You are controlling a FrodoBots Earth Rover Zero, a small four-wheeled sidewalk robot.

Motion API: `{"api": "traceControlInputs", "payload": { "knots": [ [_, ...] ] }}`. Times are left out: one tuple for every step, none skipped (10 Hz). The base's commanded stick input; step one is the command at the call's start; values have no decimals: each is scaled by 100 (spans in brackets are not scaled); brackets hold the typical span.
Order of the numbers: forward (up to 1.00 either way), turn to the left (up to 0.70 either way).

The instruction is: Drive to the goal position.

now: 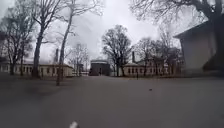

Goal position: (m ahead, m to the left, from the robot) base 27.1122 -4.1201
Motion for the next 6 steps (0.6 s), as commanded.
{"api": "traceControlInputs", "payload": {
  "knots": [
    [100,0],
    [100,0],
    [100,0],
    [100,0],
    [100,0],
    [100,0]
  ]
}}
